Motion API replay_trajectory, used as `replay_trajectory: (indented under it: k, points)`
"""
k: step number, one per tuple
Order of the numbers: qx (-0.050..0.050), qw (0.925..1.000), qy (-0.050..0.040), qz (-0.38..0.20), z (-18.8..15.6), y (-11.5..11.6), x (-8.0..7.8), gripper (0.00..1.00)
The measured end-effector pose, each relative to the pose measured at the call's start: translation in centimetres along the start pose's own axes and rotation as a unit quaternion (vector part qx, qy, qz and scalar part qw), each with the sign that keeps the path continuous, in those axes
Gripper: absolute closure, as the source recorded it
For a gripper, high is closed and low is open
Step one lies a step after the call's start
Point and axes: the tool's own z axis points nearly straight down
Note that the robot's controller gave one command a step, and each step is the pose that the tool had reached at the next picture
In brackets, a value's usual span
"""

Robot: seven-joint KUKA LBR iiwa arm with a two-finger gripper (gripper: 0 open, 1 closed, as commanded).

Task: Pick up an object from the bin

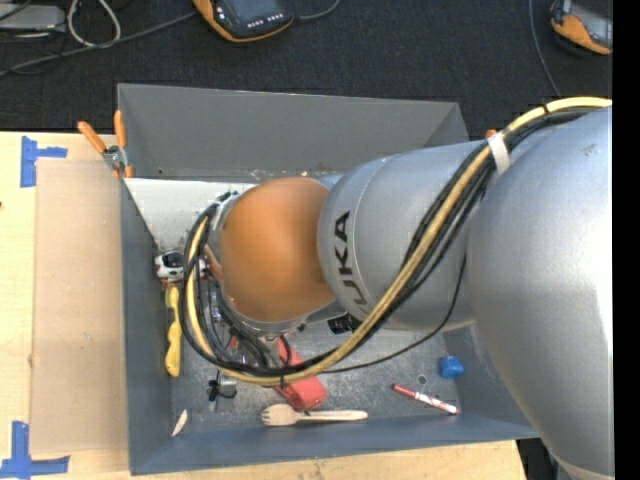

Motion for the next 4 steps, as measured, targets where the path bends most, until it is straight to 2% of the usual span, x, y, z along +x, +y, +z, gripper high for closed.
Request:
replay_trajectory:
  k: [1, 2, 3, 4]
  points:
    - [-0.002, 0.9984, 0.0001, 0.057, 2.1, -3.5, -1.4, 0.00]
    - [0.001, 0.9975, 0.0015, 0.071, 1.6, -6.2, -2.0, 0.00]
    - [0.000, 0.9977, 0.0018, 0.068, 3.2, -11.7, -1.9, 0.00]
    - [0.000, 0.9982, 0.0003, 0.060, 5.0, -15.1, -1.1, 0.00]
